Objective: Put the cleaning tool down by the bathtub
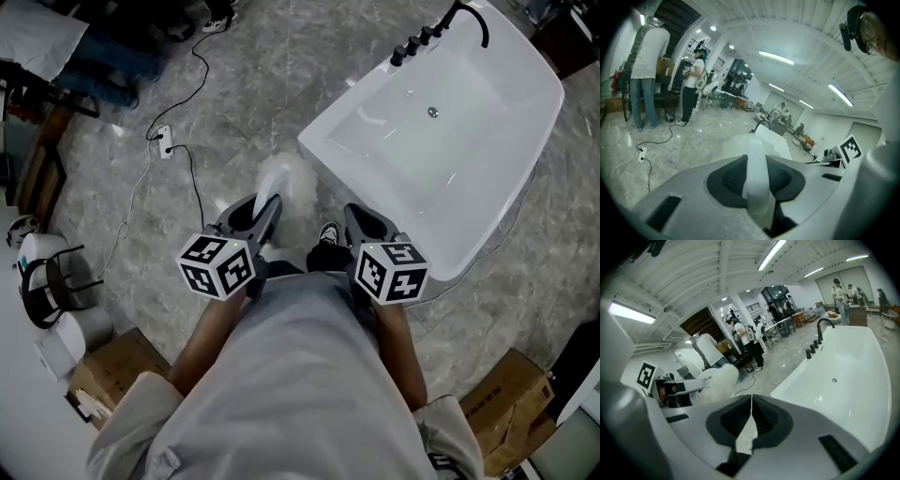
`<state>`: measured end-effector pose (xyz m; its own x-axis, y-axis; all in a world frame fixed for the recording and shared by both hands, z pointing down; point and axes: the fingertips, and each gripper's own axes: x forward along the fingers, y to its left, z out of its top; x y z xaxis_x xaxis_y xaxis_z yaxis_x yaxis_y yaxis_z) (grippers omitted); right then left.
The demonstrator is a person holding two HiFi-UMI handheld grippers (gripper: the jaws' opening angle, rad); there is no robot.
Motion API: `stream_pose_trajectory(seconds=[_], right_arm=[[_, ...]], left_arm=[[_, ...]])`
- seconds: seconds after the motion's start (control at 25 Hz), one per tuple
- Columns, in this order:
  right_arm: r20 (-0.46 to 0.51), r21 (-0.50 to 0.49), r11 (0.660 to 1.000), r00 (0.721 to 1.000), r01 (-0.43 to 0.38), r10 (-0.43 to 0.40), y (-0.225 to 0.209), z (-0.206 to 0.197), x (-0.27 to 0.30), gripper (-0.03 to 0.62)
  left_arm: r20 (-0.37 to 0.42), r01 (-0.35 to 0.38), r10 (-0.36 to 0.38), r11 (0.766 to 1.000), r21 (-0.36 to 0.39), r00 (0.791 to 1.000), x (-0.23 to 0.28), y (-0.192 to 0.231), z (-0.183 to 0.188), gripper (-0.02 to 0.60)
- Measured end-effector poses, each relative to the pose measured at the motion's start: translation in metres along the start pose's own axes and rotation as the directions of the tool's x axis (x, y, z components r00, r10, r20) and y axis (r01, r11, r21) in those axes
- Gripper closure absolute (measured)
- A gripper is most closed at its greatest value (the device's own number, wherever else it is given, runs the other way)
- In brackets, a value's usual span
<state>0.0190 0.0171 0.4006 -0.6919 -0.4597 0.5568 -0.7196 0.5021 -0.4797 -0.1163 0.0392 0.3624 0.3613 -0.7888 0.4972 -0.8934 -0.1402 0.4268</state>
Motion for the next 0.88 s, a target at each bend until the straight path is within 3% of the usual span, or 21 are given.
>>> stream_pose_trajectory(seconds=[0.4,0.88], right_arm=[[-0.018,0.009,0.998,0.998,-0.055,0.055,-0.008,0.001,0.01,0.582],[-0.049,-0.005,1.0,0.999,0.014,-0.014,-0.025,-0.005,0.006,0.582]], left_arm=[[0.001,-0.007,0.007,1.0,-0.006,1.0,0.019,-0.009,0.004,0.492],[0.007,0.008,-0.008,0.999,-0.049,1.0,0.039,0.005,0.005,0.494]])
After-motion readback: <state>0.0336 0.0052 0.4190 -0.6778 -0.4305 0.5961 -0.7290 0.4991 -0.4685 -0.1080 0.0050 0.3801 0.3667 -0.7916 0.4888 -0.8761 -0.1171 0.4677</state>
